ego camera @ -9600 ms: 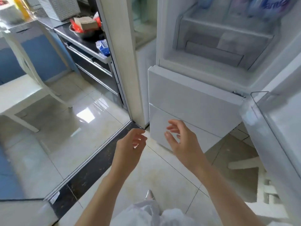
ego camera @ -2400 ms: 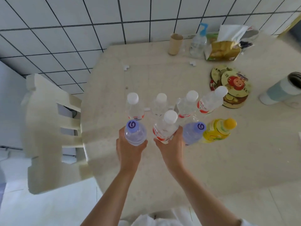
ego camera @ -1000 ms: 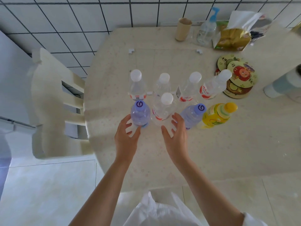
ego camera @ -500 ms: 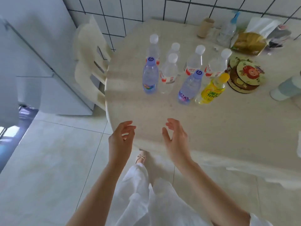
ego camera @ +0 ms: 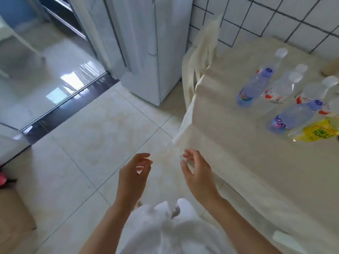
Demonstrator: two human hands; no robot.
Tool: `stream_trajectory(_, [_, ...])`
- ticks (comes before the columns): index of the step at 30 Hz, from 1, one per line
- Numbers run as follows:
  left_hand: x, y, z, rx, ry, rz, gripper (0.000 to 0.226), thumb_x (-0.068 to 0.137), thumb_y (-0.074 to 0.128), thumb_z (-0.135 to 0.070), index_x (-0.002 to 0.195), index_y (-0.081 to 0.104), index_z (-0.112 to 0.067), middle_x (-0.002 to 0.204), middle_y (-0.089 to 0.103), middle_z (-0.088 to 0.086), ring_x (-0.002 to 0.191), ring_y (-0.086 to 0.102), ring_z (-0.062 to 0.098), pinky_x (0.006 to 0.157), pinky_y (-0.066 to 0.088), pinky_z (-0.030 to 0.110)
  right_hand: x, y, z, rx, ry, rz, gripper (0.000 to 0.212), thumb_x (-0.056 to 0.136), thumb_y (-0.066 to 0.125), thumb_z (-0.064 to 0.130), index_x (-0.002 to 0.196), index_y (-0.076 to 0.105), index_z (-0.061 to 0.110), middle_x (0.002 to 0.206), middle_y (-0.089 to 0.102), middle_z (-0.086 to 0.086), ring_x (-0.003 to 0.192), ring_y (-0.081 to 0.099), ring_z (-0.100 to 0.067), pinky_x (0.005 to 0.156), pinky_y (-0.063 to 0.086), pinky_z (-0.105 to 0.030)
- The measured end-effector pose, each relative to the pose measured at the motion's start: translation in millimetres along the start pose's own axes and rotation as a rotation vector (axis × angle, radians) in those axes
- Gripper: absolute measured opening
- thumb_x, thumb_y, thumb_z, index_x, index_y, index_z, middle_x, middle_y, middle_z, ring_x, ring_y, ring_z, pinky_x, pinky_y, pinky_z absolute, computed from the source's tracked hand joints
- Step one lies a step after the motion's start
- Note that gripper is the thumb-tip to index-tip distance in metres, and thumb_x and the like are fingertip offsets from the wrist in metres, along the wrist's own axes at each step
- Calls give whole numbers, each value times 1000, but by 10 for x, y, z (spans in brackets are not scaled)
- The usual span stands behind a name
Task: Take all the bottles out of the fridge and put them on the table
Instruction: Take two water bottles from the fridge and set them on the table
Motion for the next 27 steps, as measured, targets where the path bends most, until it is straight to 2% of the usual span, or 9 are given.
stream_trajectory(1, [-34, -169, 100, -9, -16, -35, 26, 89, 62, -7, 97, 63, -31, 81, 72, -15, 79, 66, -2, 70, 47, 6, 2, 177, 114, -6, -22, 44, 32, 96, 51, 30, 127, 47, 24, 120, 58, 10, 114, 52, -4, 94, 39, -12])
stream_trajectory(4, [-138, -677, 429, -24, -71, -123, 29, 88, 63, -6, 95, 61, -35, 80, 72, -14, 78, 66, -1, 71, 48, 8, -3, 725, 491, -36, -98, 158, 33, 96, 51, 31, 128, 46, 25, 119, 57, 12, 114, 51, -2, 87, 34, 0])
stream_trajectory(5, [-164, -836, 539, -31, -88, -143, 30, 88, 63, -7, 94, 61, -37, 80, 72, -14, 77, 66, 0, 71, 50, 10, -5, 901, 606, -41, -116, 185, 33, 96, 51, 31, 128, 46, 25, 119, 57, 11, 113, 51, -2, 88, 35, -1])
stream_trajectory(7, [-200, -1225, 794, -41, -123, -186, 29, 88, 64, -10, 93, 61, -38, 79, 72, -13, 76, 67, 2, 71, 51, 15, -14, 1319, 873, -44, -151, 241, 33, 95, 52, 30, 127, 47, 24, 118, 58, 10, 113, 52, -4, 94, 40, -11])
stream_trajectory(10, [-210, -1884, 1196, -34, -178, -250, 21, 88, 64, -11, 96, 65, -31, 78, 71, -13, 75, 66, 1, 69, 50, 13, -66, 1976, 1270, -47, -178, 311, 32, 95, 53, 29, 126, 48, 23, 116, 59, 10, 113, 53, -4, 96, 42, -19])
stream_trajectory(16, [-122, -3032, 1890, -28, -257, -331, 16, 89, 62, -13, 98, 66, -26, 79, 71, -11, 76, 65, 1, 69, 51, 16, -115, 3078, 1929, -55, -218, 405, 31, 94, 55, 26, 124, 50, 21, 113, 61, 8, 111, 55, -4, 87, 36, -6])
stream_trajectory(19, [-49, -3474, 2127, -23, -287, -365, 16, 89, 62, -14, 99, 66, -26, 82, 71, -11, 77, 63, -2, 67, 47, 9, -73, 3449, 2223, -72, -241, 427, 31, 94, 55, 25, 124, 50, 20, 112, 62, 7, 109, 56, -5, 84, 35, -2])
stream_trajectory(23, [144, -3841, 2331, -43, -321, -411, 15, 90, 62, -13, 99, 67, -24, 84, 71, -7, 79, 63, -2, 65, 45, 7, 110, 3715, 2533, -66, -252, 428, 31, 94, 55, 25, 124, 51, 20, 112, 62, 8, 109, 56, -4, 87, 39, -11])
stream_trajectory(27, [581, -4015, 2348, -61, -313, -413, 15, 89, 62, -12, 97, 67, -24, 82, 71, -7, 78, 63, -1, 64, 45, 8, 490, 3839, 2793, -46, -258, 386, 30, 93, 56, 24, 123, 52, 20, 111, 63, 8, 108, 57, -3, 88, 40, -12])
Point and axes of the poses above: each hand's wrist, its own x-axis towards the middle knuckle, its own y-axis out of the palm, z = x × y, the point moved 9 cm from there along x, towards the middle knuckle
